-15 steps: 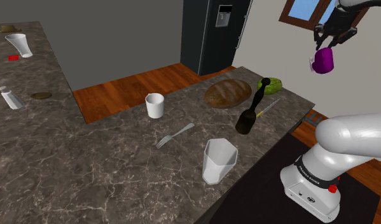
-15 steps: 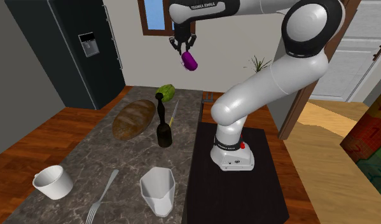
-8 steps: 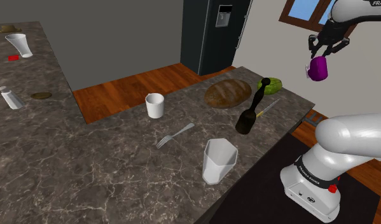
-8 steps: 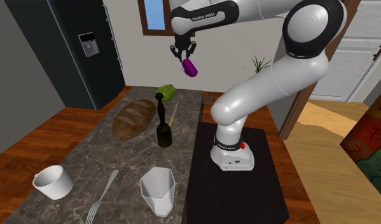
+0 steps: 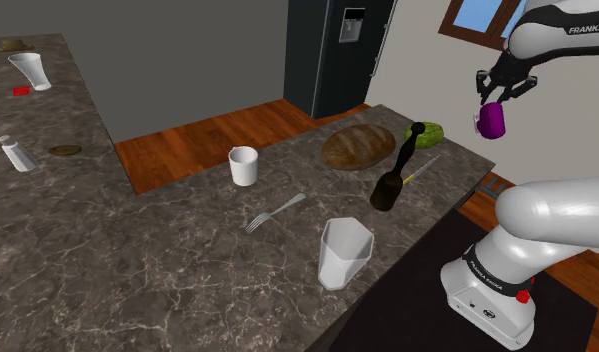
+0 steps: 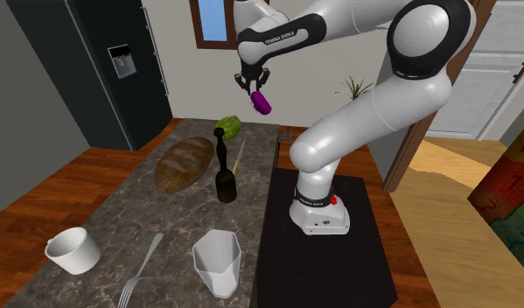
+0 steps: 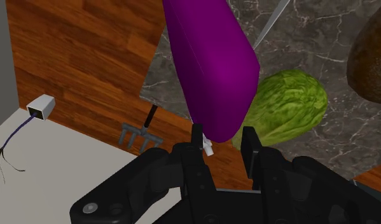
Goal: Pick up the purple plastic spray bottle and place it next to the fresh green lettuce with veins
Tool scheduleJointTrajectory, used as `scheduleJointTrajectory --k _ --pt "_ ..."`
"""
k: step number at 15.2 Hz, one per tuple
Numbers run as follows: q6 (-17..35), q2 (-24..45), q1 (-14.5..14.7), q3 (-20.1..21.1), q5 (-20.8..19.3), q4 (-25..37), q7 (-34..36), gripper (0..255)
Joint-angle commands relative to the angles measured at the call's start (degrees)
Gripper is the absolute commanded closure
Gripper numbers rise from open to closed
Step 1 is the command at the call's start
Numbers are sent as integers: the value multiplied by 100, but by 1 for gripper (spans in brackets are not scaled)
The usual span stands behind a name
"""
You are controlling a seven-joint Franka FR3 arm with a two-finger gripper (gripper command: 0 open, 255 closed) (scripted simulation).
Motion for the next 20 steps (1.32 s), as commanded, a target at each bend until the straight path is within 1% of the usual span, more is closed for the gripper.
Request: scheduleJointTrajectory --k 1,11,20 --pt "173 34 -14 -11 -44 -143 64 255" --pt "996 269 -133 -92 -309 -759 343 255" --pt "1822 670 -297 -136 -633 -1209 662 255"
